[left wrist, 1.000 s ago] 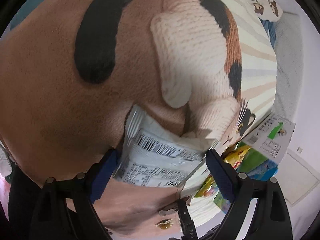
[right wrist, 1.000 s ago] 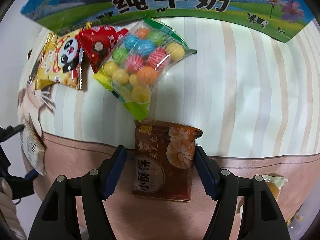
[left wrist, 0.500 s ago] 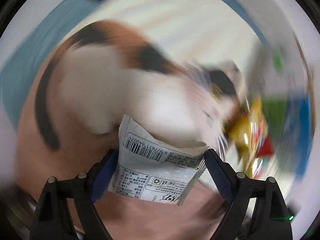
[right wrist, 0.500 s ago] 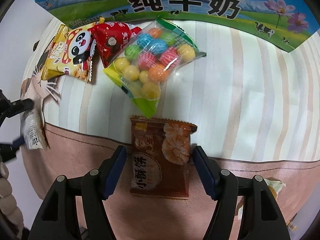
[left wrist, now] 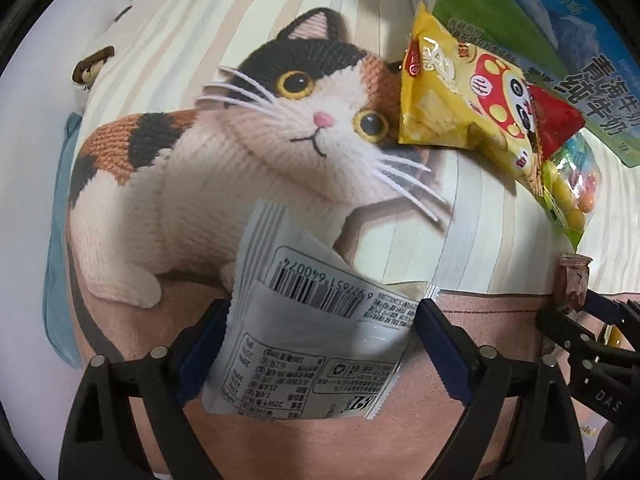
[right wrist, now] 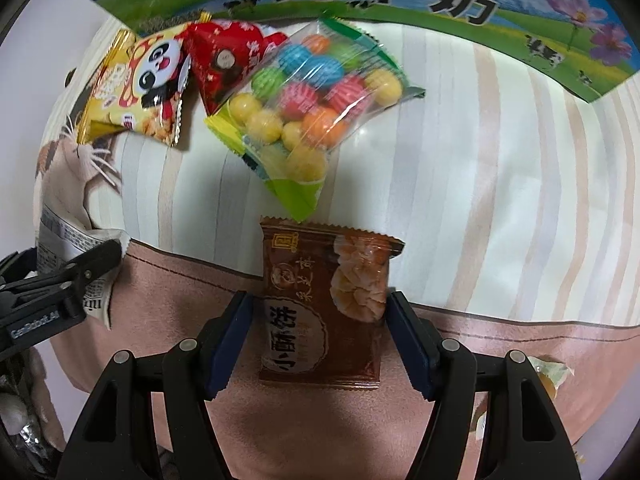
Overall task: Organize snacks
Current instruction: 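Grasp the white wrapped pack with the left tool while the right tool grasps the brown Xiaosubing pack, then carry both packs over the box and open both tools to drop them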
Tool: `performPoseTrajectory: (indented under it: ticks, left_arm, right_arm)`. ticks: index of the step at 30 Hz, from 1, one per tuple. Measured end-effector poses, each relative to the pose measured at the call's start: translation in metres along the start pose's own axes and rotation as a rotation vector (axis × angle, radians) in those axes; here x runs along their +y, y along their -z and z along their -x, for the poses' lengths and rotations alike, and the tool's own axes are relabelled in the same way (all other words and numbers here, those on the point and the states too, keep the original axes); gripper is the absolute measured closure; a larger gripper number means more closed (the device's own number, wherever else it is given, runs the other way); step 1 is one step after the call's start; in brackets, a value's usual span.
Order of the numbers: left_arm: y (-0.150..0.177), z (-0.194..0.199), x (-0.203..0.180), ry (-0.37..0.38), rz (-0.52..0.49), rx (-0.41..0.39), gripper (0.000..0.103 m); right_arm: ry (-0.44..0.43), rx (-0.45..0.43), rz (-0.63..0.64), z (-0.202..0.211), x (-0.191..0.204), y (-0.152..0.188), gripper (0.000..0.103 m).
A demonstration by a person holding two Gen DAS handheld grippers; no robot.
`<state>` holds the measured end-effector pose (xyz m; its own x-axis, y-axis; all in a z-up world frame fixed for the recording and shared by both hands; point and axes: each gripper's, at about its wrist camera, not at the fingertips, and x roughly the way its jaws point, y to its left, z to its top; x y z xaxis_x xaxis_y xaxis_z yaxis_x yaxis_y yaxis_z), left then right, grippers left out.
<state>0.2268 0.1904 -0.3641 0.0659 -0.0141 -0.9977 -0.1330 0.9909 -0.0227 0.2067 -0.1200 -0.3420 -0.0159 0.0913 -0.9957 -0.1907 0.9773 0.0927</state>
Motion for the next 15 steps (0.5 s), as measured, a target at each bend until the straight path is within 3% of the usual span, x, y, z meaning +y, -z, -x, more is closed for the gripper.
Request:
performPoseTrajectory:
  ticks: [2, 3, 8, 12, 15]
  left_arm:
    - [0.006, 0.003, -0.011, -0.01, -0.017, -0.017, 0.03]
    - [0.01, 0.007, -0.014, -0.013, -0.022, -0.025, 0.03]
    - [0.013, 0.022, -0.017, 0.029, 0.015, -0.038, 0.045]
    - [0.017, 0.038, -0.006, 0.102, 0.056, -0.036, 0.049]
    - [0.013, 0.049, -0.005, 0.095, 0.05, -0.055, 0.054]
  right_arm:
    - [0.002, -0.013, 0.001, 0.0, 0.0, 0.002, 0.037]
    - [0.006, -0.026, 0.009, 0.002, 0.001, 0.004, 0.044]
    - [-0.034, -0.05, -0.002, 0.012, 0.005, 0.011, 0.044]
    - [-0.082, -0.071, -0.008, 0.033, -0.001, 0.013, 0.044]
    - [-0.103, -0.094, -0.005, 0.047, 0.0, 0.014, 0.044]
